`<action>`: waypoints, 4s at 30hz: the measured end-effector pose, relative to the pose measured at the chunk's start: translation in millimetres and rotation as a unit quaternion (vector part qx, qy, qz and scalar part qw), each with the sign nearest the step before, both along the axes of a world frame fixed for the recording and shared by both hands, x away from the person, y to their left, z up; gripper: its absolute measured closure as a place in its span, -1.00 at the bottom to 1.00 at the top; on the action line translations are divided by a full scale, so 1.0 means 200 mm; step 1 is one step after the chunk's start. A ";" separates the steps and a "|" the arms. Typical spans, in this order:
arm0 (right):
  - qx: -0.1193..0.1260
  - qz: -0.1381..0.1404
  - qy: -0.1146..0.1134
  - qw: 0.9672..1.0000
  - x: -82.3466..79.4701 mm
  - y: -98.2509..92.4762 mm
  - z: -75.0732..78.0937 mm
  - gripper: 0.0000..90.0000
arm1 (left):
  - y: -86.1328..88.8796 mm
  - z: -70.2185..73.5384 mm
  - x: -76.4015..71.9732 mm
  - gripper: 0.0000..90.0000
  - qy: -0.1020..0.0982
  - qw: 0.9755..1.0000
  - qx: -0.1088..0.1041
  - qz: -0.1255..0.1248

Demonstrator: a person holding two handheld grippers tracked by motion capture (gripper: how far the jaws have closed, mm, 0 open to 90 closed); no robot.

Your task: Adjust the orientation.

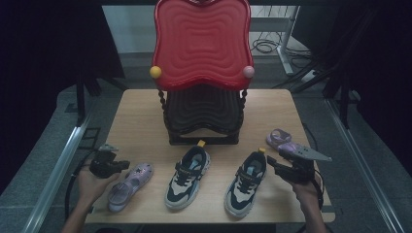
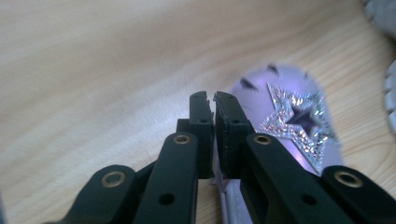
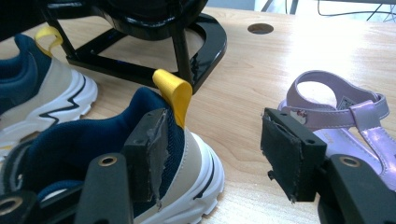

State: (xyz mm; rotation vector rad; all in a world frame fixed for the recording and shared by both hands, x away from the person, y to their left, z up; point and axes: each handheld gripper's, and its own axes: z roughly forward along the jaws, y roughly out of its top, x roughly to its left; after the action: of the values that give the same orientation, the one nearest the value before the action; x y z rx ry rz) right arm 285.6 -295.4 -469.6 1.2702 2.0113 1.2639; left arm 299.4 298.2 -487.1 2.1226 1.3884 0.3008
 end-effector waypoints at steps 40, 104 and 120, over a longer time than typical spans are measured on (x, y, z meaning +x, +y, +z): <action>-0.014 -0.055 -0.012 0.998 -0.05 -0.16 -0.01 0.19 | -0.10 0.18 -0.23 0.11 -0.104 0.987 -0.118 0.013; -0.104 -0.078 0.110 0.985 0.13 -0.37 -0.25 1.00 | -0.09 0.08 -0.20 0.11 -0.074 0.992 -0.103 0.013; -0.108 -0.102 0.108 0.983 0.16 -0.42 -0.25 1.00 | -0.09 0.07 -0.20 0.11 -0.066 0.993 -0.099 0.017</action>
State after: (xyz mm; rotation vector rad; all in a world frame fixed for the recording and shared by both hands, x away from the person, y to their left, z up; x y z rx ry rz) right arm 317.9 -378.4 -520.0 1.5138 2.0347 0.8189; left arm 260.1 280.6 -474.0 1.8859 1.3210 0.2979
